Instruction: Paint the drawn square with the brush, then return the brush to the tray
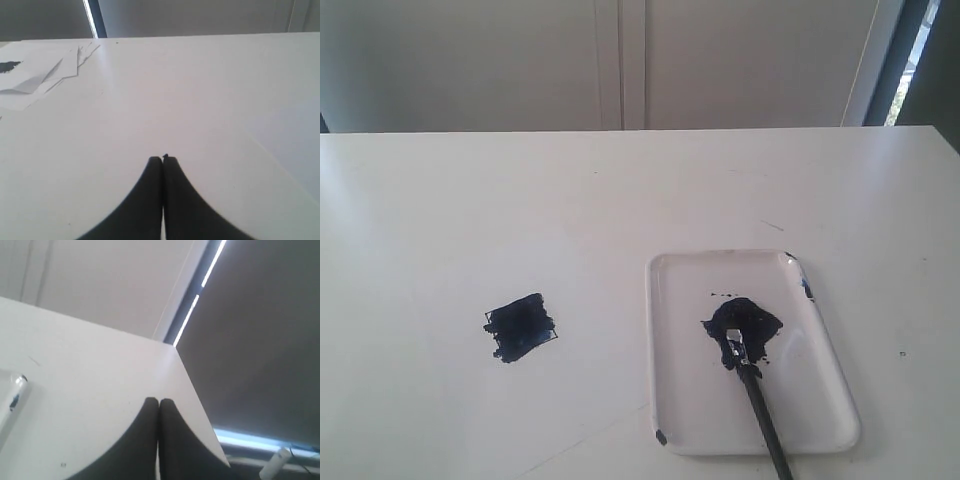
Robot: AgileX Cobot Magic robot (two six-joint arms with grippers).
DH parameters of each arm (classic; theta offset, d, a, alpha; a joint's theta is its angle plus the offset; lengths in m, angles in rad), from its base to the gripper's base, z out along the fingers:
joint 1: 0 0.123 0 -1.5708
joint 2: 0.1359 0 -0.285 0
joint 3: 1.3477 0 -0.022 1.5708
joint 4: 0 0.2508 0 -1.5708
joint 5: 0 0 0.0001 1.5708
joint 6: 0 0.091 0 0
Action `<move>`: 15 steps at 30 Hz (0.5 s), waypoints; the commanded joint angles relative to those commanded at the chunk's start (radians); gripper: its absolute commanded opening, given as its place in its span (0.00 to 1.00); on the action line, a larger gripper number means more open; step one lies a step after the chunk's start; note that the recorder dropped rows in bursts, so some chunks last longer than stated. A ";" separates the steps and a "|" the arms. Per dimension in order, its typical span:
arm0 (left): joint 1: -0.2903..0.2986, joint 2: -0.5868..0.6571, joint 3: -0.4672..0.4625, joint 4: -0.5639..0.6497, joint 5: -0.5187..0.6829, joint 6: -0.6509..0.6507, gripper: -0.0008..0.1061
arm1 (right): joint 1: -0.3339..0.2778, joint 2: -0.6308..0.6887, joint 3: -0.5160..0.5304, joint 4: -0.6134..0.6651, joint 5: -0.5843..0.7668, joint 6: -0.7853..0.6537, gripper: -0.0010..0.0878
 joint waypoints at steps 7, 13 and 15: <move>0.000 0.000 0.000 0.000 0.000 0.000 0.01 | 0.000 0.000 0.000 0.000 0.038 0.000 0.01; 0.000 0.000 0.022 -0.018 -0.003 0.000 0.01 | 0.000 0.000 0.000 0.105 0.095 0.000 0.01; 0.000 0.000 0.043 -0.053 -0.003 0.000 0.01 | 0.000 0.000 0.000 0.370 0.092 0.000 0.01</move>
